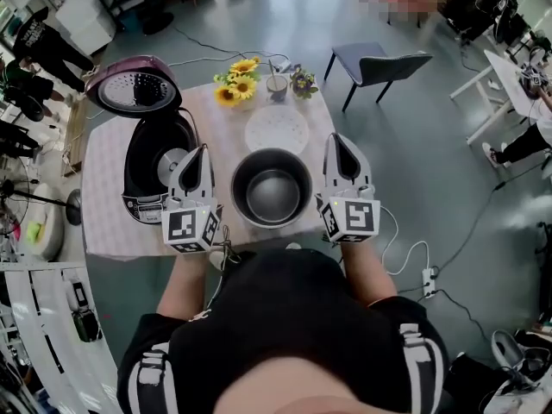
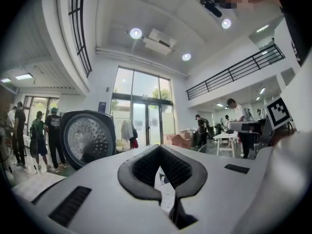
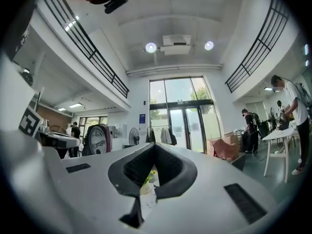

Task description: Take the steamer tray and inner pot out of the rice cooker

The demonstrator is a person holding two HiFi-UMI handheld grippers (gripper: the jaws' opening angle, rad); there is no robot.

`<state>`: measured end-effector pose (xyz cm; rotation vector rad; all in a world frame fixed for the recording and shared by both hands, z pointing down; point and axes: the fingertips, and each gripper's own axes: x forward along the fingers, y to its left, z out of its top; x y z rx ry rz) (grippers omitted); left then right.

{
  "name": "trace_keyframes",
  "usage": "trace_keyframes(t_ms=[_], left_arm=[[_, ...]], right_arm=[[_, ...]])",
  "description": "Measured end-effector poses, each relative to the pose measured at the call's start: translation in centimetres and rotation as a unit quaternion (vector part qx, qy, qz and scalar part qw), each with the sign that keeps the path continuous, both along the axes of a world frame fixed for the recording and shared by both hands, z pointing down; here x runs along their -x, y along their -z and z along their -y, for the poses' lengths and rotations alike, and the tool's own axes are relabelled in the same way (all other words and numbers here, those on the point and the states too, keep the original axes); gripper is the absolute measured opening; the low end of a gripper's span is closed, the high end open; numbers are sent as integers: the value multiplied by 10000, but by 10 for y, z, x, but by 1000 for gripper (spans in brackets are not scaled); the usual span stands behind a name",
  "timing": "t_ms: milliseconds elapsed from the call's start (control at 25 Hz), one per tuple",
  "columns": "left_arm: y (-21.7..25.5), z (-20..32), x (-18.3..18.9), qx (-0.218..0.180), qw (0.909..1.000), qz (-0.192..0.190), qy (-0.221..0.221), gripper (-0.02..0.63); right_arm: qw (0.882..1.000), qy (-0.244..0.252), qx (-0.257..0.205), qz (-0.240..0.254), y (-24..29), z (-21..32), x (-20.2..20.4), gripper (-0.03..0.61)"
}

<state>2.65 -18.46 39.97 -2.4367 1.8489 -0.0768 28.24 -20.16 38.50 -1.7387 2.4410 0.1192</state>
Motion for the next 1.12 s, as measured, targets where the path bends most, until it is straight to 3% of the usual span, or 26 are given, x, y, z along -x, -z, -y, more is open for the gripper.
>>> trace_keyframes(t_ms=[280, 1120], left_arm=[[-8, 2, -12, 205, 9997, 142, -68, 3], [-18, 5, -10, 463, 9988, 86, -116, 3]], right_arm=[[9996, 277, 93, -9, -8, 0, 11, -2], [9977, 369, 569, -51, -36, 1, 14, -2]])
